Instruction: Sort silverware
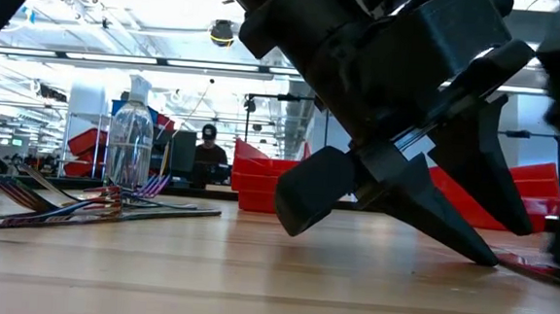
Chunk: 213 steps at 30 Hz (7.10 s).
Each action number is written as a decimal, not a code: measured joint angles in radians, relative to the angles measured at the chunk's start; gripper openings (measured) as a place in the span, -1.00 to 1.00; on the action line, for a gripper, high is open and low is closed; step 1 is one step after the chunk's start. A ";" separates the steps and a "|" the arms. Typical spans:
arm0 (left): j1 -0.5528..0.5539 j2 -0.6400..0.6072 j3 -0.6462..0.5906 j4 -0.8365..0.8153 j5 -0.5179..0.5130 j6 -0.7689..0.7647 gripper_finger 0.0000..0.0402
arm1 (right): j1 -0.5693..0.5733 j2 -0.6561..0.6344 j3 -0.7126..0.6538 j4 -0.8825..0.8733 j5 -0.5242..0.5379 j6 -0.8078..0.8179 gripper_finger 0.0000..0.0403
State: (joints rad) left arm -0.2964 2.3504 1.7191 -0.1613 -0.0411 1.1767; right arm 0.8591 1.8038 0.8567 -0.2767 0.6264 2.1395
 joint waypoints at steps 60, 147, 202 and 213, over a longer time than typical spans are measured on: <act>0.006 0.023 -0.002 0.065 0.047 0.166 -0.37 | 0.048 0.084 0.091 0.100 0.022 0.037 -1.00; 0.010 -0.173 0.006 -0.040 -0.047 -0.622 -0.37 | 0.028 0.014 0.188 -0.120 0.063 -0.311 -1.00; -0.006 -0.074 -0.308 0.472 -0.043 -1.485 -0.37 | -0.352 -0.025 0.046 -0.065 -0.174 -1.147 -1.00; 0.007 -0.296 -0.288 0.205 -0.122 -1.154 -0.37 | -0.233 -0.248 0.049 -0.073 -0.158 -0.961 -1.00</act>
State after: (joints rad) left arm -0.2896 2.0543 1.4315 0.0436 -0.1631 0.0224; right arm 0.6261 1.5555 0.9061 -0.3494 0.4679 1.1788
